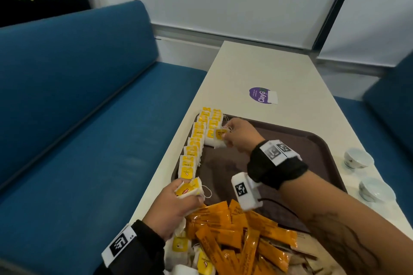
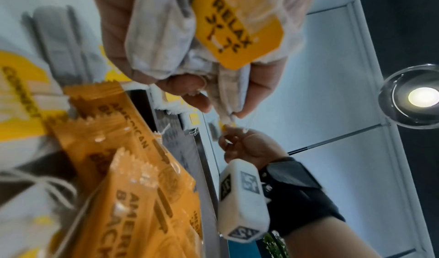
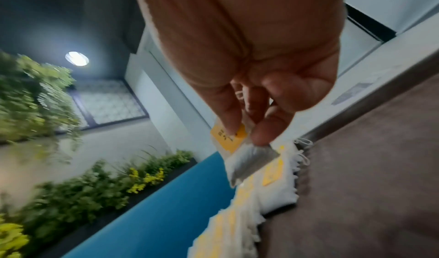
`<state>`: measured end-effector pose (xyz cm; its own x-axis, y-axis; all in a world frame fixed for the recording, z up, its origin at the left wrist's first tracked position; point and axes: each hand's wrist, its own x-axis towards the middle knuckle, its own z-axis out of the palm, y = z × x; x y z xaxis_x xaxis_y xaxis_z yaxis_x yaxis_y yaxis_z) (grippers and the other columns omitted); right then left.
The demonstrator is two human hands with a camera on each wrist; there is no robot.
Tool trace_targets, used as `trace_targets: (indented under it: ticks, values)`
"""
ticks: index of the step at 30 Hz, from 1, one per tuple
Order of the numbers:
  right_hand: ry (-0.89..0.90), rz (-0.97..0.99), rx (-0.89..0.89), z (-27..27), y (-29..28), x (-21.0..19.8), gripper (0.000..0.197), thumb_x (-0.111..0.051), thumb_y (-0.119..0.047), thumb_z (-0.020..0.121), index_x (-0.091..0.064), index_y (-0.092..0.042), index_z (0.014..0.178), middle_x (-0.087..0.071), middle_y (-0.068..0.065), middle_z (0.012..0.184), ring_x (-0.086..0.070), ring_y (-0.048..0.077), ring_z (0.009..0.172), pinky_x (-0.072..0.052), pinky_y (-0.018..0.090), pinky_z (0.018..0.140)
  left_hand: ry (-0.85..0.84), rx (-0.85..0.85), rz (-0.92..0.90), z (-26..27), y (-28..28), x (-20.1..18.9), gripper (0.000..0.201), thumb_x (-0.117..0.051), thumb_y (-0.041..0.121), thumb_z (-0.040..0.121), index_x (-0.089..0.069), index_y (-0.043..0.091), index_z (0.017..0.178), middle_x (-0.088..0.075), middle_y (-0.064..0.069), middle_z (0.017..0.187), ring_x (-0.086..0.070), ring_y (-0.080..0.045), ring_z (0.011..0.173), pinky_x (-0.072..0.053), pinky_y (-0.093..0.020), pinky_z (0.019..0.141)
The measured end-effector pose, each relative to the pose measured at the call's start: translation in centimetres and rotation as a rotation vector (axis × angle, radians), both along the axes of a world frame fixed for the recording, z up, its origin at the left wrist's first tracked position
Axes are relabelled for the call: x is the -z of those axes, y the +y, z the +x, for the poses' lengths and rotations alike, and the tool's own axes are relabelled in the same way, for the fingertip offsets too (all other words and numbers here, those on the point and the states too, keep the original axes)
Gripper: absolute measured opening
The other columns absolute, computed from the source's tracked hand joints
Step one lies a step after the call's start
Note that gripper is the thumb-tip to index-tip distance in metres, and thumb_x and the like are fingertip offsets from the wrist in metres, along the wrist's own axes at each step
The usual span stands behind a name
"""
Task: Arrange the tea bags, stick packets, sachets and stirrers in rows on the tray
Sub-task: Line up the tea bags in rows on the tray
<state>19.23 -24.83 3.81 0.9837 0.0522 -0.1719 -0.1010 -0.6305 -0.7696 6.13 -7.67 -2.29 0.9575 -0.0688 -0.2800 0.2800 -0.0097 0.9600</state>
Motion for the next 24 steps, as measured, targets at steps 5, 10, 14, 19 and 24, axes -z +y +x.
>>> trace_targets:
  ticks: [5,10,14,19,24]
  values:
    - [0.234,-0.023,0.040,3.8,1.2,2.8,0.031,-0.056,-0.009,0.091,-0.057,0.003,0.120,-0.063,0.011,0.086,-0.061,0.018,0.069,-0.056,0.025,0.065,0.001,-0.021,-0.040,0.2,0.3,0.0,0.023,-0.076,0.017,0.074,-0.059,0.018,0.090,-0.063,-0.002,0.081,-0.059,-0.014,0.076,-0.045,-0.018,0.056]
    - [0.192,-0.530,-0.105,4.5,3.1,3.1,0.048,-0.044,-0.042,0.097,-0.047,-0.013,0.135,-0.052,0.010,0.132,-0.048,0.027,0.124,-0.038,0.029,0.100,-0.008,-0.043,-0.047,0.3,0.5,0.2,0.040,-0.069,0.029,0.055,-0.059,0.016,0.092,-0.063,-0.002,0.082,-0.059,-0.012,0.075,-0.045,-0.013,0.053]
    - [0.214,-0.524,-0.036,5.6,4.2,3.6,0.049,-0.049,-0.042,0.095,-0.049,-0.011,0.134,-0.054,0.009,0.131,-0.051,0.026,0.121,-0.039,0.029,0.099,0.000,-0.057,-0.044,0.3,0.5,0.4,0.033,-0.075,0.024,0.065,-0.058,0.018,0.093,-0.062,-0.001,0.082,-0.059,-0.013,0.078,-0.045,-0.012,0.054]
    - [0.253,-0.236,0.035,5.0,3.2,3.3,0.040,-0.050,-0.031,0.095,-0.053,-0.009,0.128,-0.058,0.009,0.119,-0.057,0.025,0.110,-0.045,0.027,0.090,0.009,-0.041,-0.055,0.2,0.3,0.5,0.035,-0.074,0.026,0.061,-0.060,0.018,0.092,-0.065,-0.002,0.085,-0.061,-0.014,0.081,-0.047,-0.018,0.062]
    - [0.146,-0.088,0.038,3.5,1.7,1.8,0.015,-0.063,-0.019,0.089,-0.061,-0.005,0.086,-0.061,0.012,0.078,-0.058,0.019,0.065,-0.051,0.029,0.061,-0.024,-0.042,-0.047,0.3,0.2,-0.2,0.026,-0.076,0.017,0.073,-0.059,0.017,0.093,-0.063,-0.002,0.085,-0.060,-0.013,0.079,-0.047,-0.014,0.058]
